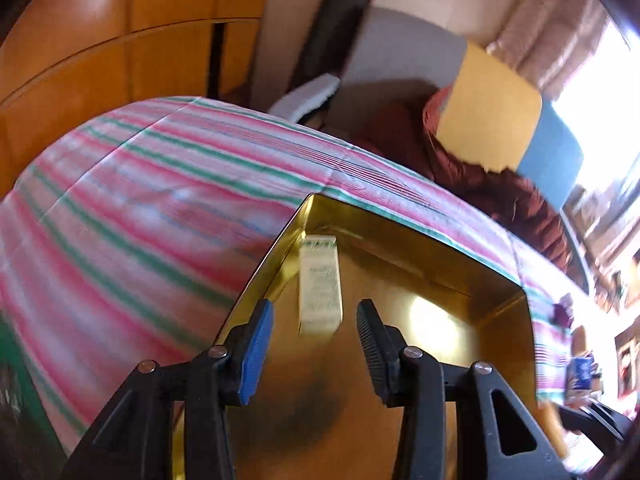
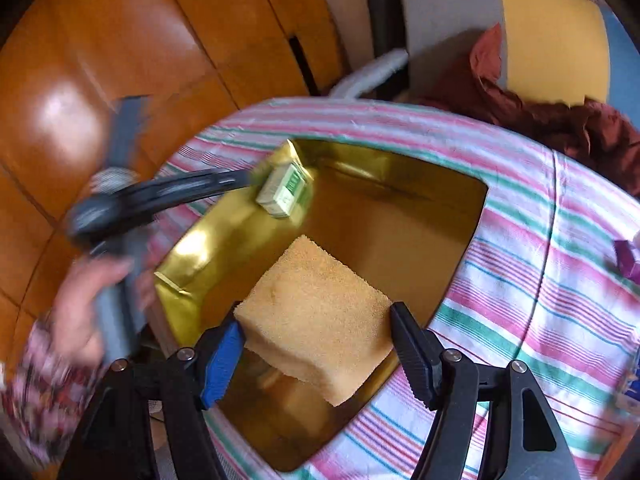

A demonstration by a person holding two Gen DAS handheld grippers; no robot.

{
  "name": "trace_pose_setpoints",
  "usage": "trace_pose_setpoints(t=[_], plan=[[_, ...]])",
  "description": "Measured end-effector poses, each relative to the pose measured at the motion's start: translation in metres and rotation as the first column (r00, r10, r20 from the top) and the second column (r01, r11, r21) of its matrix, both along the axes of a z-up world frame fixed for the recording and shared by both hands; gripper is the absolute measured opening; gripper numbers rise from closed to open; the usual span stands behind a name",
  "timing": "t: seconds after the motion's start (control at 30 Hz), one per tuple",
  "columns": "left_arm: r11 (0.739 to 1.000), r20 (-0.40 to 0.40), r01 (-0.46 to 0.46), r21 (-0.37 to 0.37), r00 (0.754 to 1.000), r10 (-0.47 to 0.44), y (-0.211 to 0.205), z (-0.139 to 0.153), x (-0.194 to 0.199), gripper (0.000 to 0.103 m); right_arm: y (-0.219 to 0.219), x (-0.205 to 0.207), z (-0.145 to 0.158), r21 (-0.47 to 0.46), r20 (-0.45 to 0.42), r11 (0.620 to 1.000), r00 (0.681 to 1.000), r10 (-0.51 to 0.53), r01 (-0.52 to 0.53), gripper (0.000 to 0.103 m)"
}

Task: Organize objects
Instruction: 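Carry the sponge with the right tool while the left tool sets the box into the gold tray, then lower the sponge into the gold tray and open the right tool while the left tool withdraws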

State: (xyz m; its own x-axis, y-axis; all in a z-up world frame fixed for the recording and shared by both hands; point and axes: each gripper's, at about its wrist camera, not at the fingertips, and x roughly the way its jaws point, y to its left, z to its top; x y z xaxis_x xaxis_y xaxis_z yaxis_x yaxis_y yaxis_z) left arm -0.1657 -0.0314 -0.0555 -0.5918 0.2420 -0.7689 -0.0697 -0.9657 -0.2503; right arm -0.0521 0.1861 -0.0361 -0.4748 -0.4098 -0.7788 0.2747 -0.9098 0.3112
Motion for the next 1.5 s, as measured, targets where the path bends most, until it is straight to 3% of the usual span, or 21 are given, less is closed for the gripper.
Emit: trace_pose_setpoints(t=[0.3,0.63,0.7,0.8,0.87,1.13,1.23,1.5], plan=[[0.994,-0.026,-0.074,0.083,0.997,0.076,-0.022,-0.005,0.052,0.044,-0.037,-0.068,-0.022,0.126,0.082,0.992,0.997,0.013,-0.024,0.072],[0.987,0.006,-0.108,0.121,0.994,0.108,-0.04,-0.011,0.061,0.044,-0.066,-0.129,-0.041,0.2,0.059,0.979,0.997,-0.058,0.045,0.073],[0.985,0.008,-0.12,0.125,0.993,0.12,-0.043,-0.012,0.063,0.044,-0.068,-0.135,-0.041,0.18,0.028,0.981,0.997,-0.078,0.072,0.075],[0.983,0.014,-0.127,0.135,0.992,0.126,-0.046,-0.014,0.063,0.044,-0.064,-0.143,-0.041,0.124,-0.002,0.983,0.991,-0.136,0.135,0.089],[0.981,0.016,-0.129,0.142,0.992,0.128,-0.046,-0.014,0.064,0.044,-0.059,-0.143,-0.039,0.073,-0.001,0.985,0.987,-0.16,0.159,0.095],[0.984,0.003,-0.1,0.148,0.995,0.101,-0.032,-0.011,0.07,0.044,-0.04,-0.122,-0.019,-0.05,0.013,0.988,0.989,-0.147,0.147,0.095],[0.987,-0.006,-0.066,0.146,0.998,0.068,-0.019,-0.007,0.073,0.044,-0.035,-0.105,-0.01,-0.063,-0.004,0.989,0.991,-0.132,0.131,0.095],[0.991,-0.053,0.052,0.122,0.998,-0.046,0.02,0.004,0.095,0.044,-0.015,-0.041,0.017,0.004,-0.104,0.995,0.989,-0.1,0.101,0.095]])
